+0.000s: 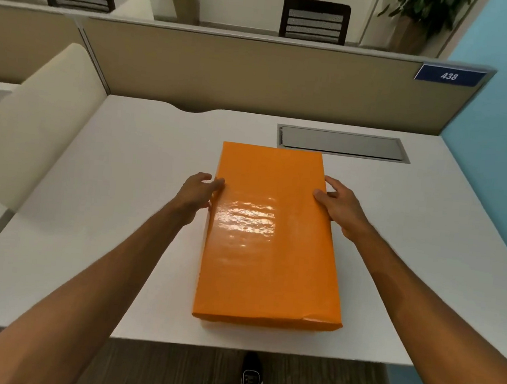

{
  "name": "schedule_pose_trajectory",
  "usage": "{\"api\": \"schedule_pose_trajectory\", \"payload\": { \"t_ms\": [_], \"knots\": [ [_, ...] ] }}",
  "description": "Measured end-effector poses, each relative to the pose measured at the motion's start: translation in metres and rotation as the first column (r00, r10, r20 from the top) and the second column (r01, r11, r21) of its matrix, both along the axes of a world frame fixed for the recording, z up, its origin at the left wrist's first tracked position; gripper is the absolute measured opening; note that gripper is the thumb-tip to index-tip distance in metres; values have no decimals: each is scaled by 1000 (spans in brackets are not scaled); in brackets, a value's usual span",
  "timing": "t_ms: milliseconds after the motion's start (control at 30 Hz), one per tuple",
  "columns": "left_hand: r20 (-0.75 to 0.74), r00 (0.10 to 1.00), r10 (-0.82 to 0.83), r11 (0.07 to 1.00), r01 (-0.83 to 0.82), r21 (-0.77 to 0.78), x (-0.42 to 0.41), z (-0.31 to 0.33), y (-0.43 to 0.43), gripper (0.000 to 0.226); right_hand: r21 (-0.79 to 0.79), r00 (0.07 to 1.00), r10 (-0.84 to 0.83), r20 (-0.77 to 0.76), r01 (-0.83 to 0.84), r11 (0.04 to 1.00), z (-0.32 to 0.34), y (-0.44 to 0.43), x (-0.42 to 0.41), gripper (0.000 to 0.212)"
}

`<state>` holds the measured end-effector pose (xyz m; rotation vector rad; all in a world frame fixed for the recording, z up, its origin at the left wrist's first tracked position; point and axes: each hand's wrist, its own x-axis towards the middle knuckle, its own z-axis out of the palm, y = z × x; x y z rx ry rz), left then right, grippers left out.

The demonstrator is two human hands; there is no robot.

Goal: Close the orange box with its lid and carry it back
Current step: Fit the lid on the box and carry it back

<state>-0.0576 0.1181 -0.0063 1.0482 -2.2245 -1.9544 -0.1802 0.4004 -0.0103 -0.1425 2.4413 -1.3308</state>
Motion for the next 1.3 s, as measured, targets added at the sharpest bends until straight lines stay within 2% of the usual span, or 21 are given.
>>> {"api": "schedule_pose_trajectory", "payload": {
  "t_ms": [233,367,567,800,933,1067,1300],
  "knots": [
    [-60,998,27,985,-37,-170,-29,-8,-7,43,115,986,58,-154,-40,993,-5,-17,-36,64],
    [-33,999,-1,980,-6,-198,-34,-16,-11,44,149,982,77,-171,-52,987,-14,-18,-46,64],
    [-15,1000,13,988,-15,-153,-41,-24,-14,43,147,985,74,-156,-51,988,-24,-18,-51,63],
    [-4,998,59,998,-59,33,-34,-20,-16,49,218,984,156,-92,-133,967,-24,-15,-45,66],
    [-19,998,55,998,-54,43,-24,-17,-11,55,183,980,199,-25,-191,964,-19,-6,-34,72],
    [-27,999,37,999,-37,33,3,-17,-4,59,106,993,121,-6,-120,987,-19,8,-12,72],
    [-63,997,-45,995,50,83,69,-19,15,42,-79,996,71,57,-67,995,-28,44,41,57]
  ]
}}
